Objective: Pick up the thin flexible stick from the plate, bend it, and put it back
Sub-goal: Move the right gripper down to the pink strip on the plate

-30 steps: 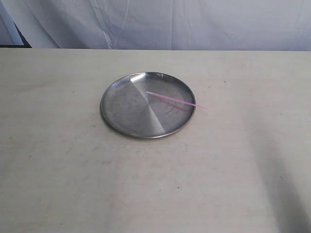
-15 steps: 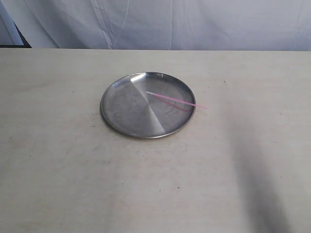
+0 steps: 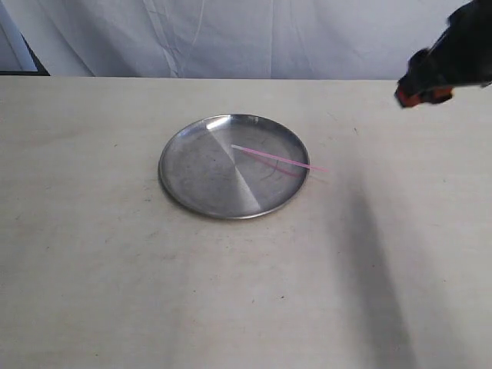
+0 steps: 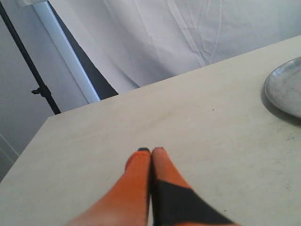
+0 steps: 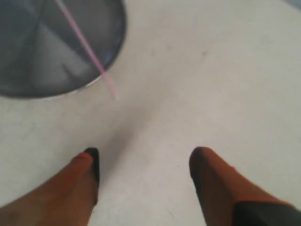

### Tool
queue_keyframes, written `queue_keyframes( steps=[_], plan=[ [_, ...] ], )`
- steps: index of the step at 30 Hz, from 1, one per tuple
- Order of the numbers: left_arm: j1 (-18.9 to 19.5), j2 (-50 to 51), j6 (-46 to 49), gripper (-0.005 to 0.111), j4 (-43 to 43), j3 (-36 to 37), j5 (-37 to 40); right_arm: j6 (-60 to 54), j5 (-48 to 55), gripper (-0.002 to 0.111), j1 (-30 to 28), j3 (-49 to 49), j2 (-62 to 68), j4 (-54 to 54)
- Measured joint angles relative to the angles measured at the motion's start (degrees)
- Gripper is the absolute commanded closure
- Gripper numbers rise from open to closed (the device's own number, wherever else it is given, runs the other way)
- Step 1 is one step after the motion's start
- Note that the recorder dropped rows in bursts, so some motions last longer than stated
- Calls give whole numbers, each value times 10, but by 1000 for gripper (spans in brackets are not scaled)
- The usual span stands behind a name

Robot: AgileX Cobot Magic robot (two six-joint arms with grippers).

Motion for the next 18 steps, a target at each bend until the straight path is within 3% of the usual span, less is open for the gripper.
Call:
queue_keyframes(
  steps=[6, 11, 18],
  plan=[
    [0, 0, 0, 107, 0, 0, 0, -161, -20, 50, 87, -7, 142, -26],
    [0, 0, 0, 107, 0, 0, 0, -170, -83, 50, 130, -7, 210, -112],
    [0, 0, 0, 107, 0, 0, 0, -167, -151, 50, 134, -7, 236, -148]
  ],
)
